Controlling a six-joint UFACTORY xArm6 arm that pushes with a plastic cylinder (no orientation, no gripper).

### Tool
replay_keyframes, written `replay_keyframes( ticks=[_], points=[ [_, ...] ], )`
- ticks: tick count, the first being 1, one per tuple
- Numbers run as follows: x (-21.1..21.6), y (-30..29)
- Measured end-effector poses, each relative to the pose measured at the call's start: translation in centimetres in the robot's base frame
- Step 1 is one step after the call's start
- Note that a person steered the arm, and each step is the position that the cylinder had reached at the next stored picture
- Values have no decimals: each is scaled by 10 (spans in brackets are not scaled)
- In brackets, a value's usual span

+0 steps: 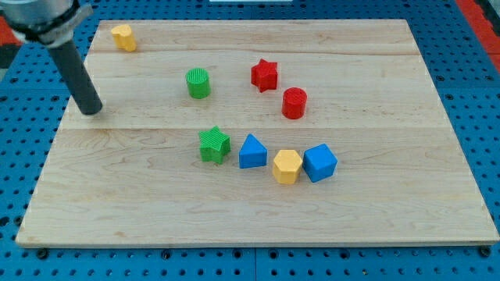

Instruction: Push the yellow hexagon closer to green star

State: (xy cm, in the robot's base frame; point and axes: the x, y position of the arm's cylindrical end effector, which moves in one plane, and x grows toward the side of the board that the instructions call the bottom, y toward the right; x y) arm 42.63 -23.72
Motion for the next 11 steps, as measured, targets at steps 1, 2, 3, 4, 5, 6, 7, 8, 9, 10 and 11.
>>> replay_keyframes(
  ticks=[1, 2, 3, 4, 5, 6, 7, 8, 9, 10, 11],
  points=[
    [50, -9],
    [101, -9],
    [137, 77],
    [148, 193],
    [138, 289],
    [95, 300],
    [42, 299],
    [6, 299],
    [16, 308],
    [50, 335],
    [50, 311]
  ],
)
